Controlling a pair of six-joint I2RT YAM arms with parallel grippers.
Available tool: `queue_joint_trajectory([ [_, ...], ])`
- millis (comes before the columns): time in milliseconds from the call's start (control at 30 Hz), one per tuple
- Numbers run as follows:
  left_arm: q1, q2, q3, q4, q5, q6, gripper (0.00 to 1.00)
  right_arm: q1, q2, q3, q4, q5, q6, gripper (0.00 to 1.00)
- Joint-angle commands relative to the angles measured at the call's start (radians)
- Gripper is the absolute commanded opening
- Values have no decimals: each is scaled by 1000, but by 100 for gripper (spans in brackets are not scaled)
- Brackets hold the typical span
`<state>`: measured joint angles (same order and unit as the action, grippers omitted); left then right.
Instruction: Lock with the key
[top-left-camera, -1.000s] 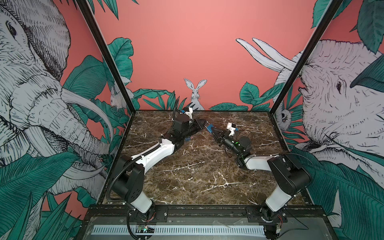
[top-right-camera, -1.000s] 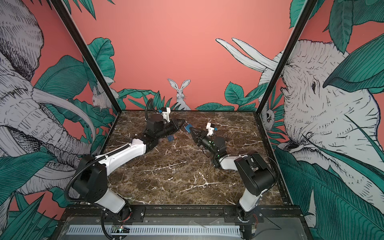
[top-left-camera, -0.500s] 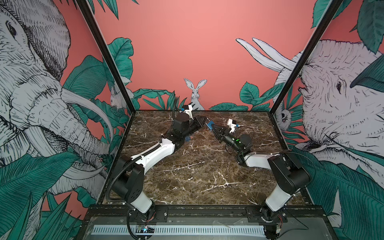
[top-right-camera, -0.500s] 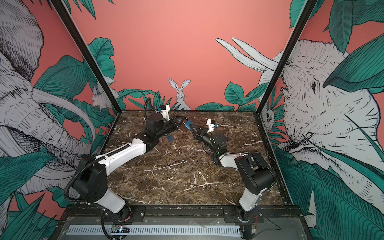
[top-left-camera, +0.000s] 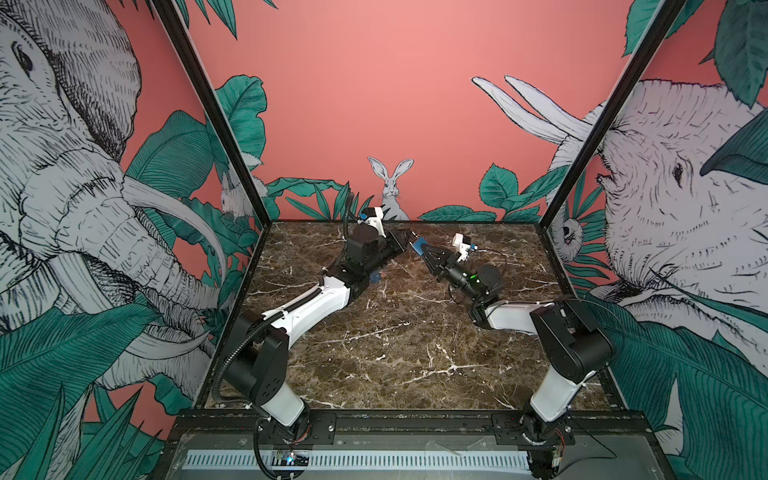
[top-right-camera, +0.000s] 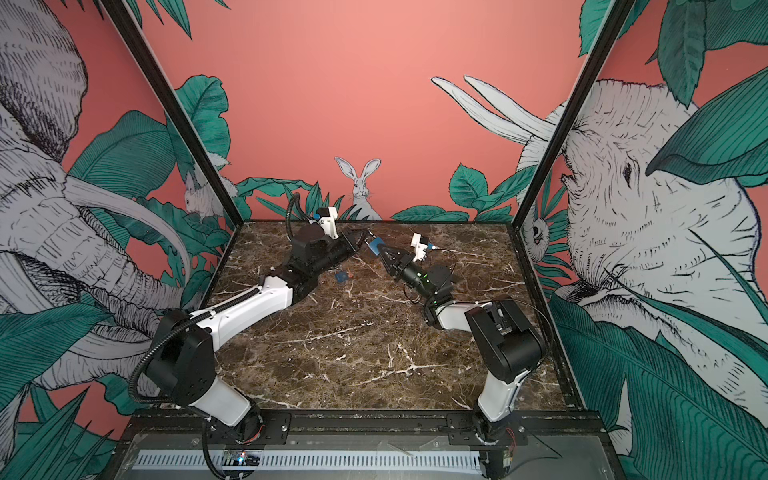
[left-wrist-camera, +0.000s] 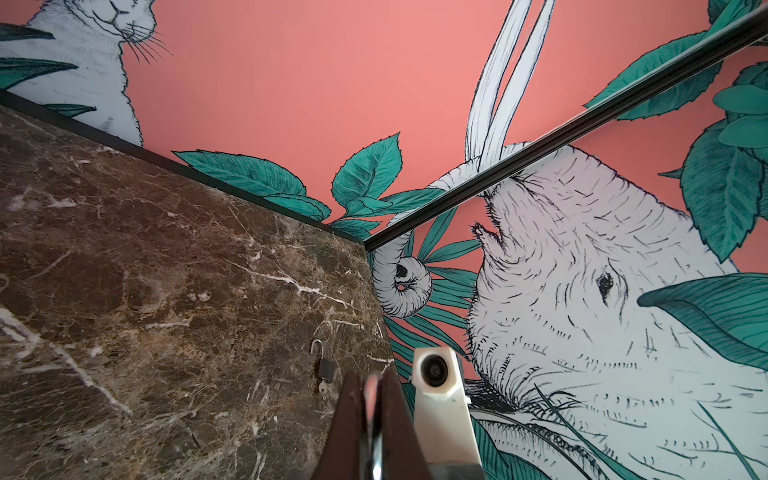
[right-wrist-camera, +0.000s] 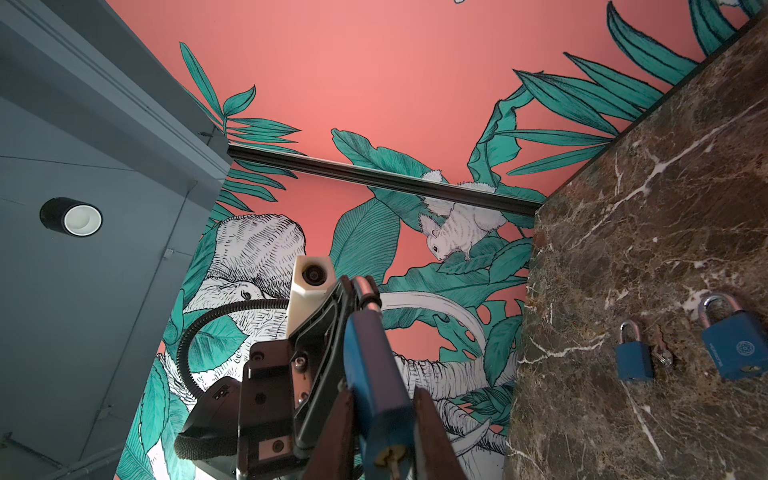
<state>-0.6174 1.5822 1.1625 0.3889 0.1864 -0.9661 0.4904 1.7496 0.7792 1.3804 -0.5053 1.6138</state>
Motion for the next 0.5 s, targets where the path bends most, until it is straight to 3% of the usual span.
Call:
queue_joint_trajectory([
  [0,-170,-14,-18,-59,302,42,0,56,18,57,31,-89,-35,14],
  [233,-143,-134,-131,-26,95,72,0,56,32,10,31,-37,-28,11],
  [467,-122,-160,-156,64,97,99,0,66,44,43,30,-45,-10,12],
])
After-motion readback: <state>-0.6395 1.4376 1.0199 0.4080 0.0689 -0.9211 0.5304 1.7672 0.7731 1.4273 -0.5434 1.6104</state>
